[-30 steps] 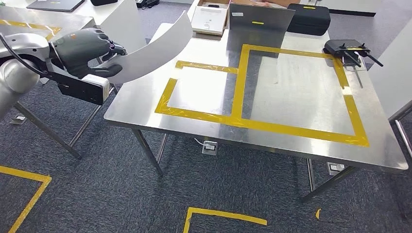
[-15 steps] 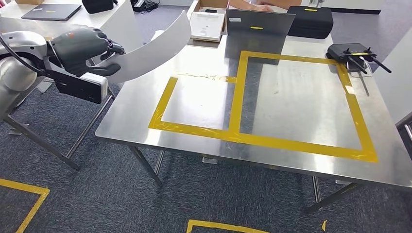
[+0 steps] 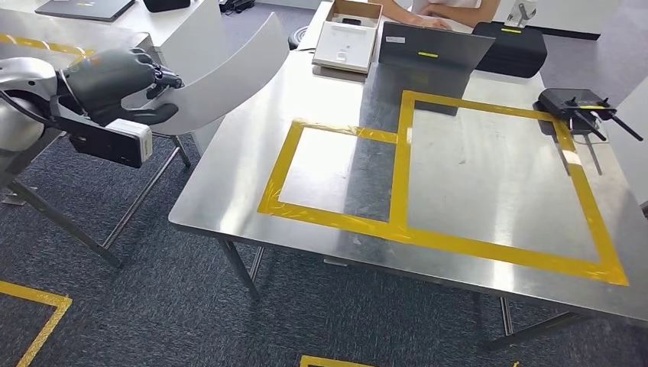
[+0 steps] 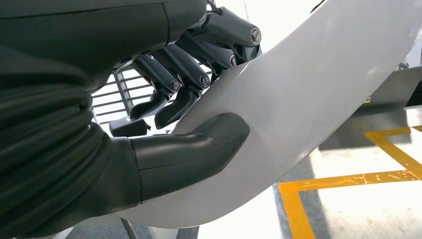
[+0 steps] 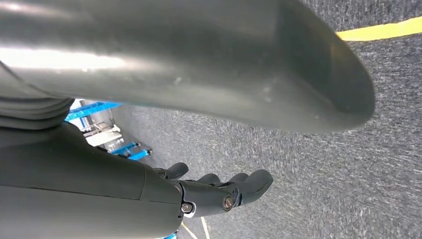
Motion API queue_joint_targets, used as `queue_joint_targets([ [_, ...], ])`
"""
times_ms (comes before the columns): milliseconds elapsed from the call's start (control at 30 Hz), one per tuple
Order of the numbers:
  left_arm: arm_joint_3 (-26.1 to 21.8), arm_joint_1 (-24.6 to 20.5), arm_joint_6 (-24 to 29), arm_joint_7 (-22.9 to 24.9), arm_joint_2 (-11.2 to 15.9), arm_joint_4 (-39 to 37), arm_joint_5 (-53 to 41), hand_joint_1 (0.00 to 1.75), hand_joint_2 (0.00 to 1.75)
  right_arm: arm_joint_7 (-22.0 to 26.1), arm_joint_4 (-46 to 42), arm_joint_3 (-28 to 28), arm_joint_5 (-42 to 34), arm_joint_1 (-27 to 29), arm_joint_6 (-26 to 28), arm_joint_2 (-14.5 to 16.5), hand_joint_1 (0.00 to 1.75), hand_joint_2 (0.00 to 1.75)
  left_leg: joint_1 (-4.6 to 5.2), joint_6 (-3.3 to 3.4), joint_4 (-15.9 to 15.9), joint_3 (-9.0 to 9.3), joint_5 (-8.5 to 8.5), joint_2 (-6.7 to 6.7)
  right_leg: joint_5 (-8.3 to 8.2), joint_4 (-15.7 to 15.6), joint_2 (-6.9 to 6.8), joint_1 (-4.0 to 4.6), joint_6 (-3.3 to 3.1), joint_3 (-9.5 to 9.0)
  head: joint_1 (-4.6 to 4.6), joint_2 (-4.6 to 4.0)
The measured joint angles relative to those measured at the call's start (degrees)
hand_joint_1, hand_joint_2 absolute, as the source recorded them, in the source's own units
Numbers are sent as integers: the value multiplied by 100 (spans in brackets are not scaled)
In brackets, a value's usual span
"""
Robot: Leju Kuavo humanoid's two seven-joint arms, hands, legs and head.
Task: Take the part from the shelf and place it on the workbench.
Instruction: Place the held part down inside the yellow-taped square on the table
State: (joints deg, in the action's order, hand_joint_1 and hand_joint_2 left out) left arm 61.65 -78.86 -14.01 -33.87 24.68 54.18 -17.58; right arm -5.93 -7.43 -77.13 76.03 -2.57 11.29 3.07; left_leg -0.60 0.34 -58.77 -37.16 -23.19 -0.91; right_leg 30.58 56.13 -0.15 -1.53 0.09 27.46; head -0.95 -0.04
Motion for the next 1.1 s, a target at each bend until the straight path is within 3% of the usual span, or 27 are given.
queue_joint_targets([
  [100,-3,54,10,6,80,54,9,175,175,1,0,0,-3,-1,-1,-1,0,0,10,22,-1,14,-16,-12,10,-40,-22,-5,51,-31,0,0],
  [267,-5,61,-36,118,249,97,105,175,175,1,0,0,-36,10,-7,-1,0,0,21,27,-2,20,-17,-15,3,-56,-30,-19,215,-42,0,0],
  [467,-149,63,150,46,687,96,284,175,175,-6,0,-29,-88,53,-56,0,0,0,20,16,17,52,-9,3,1,-42,-19,-18,232,-41,-3,0],
  [600,-374,53,248,-71,841,-68,369,175,175,-6,1,-62,-104,55,-35,7,0,0,19,5,33,65,-2,-2,10,-37,-24,-18,226,-44,-3,0],
  [933,-678,-193,75,-295,620,-1106,444,175,175,-4,1,-88,-96,53,-30,25,0,0,18,-3,45,74,2,-5,13,-35,-26,-19,220,-46,-2,0],
  [1100,-705,-341,319,-87,99,-1888,102,175,175,-4,0,-90,-93,53,-10,46,0,0,19,-2,45,76,3,-13,13,-36,-33,-21,220,-51,-2,0],
])
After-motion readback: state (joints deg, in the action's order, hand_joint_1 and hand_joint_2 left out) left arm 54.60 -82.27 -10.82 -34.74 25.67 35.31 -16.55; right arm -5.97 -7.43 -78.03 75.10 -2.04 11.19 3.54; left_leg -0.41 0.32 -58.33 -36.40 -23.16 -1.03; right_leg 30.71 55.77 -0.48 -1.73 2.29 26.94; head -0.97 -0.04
